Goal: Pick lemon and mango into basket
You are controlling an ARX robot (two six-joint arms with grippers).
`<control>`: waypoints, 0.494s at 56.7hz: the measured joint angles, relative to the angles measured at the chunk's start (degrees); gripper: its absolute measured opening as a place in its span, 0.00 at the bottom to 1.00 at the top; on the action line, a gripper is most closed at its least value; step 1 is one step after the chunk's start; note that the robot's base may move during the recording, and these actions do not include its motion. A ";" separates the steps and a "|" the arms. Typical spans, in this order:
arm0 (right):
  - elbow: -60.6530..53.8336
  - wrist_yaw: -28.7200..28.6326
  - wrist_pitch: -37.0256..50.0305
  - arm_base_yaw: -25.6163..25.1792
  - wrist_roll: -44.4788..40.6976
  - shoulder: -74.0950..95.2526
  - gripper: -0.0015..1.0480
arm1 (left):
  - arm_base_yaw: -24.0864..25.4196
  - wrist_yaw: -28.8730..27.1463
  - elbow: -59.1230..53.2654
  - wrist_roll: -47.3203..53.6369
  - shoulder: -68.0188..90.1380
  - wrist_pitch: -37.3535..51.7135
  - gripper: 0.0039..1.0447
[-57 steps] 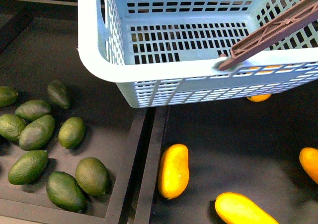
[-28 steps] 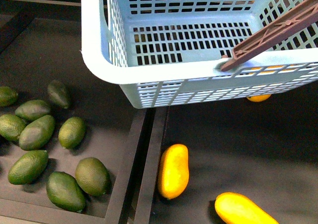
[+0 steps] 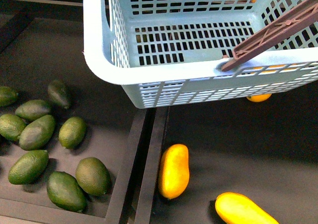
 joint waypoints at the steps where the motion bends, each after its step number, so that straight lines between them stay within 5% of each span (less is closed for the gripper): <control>1: 0.20 0.50 0.00 0.63 0.37 -0.13 0.52 | 0.00 0.00 0.00 0.00 0.00 0.00 0.06; 28: 8.22 14.10 5.46 23.12 8.00 9.38 0.52 | 0.00 0.00 0.00 0.00 0.00 0.00 0.06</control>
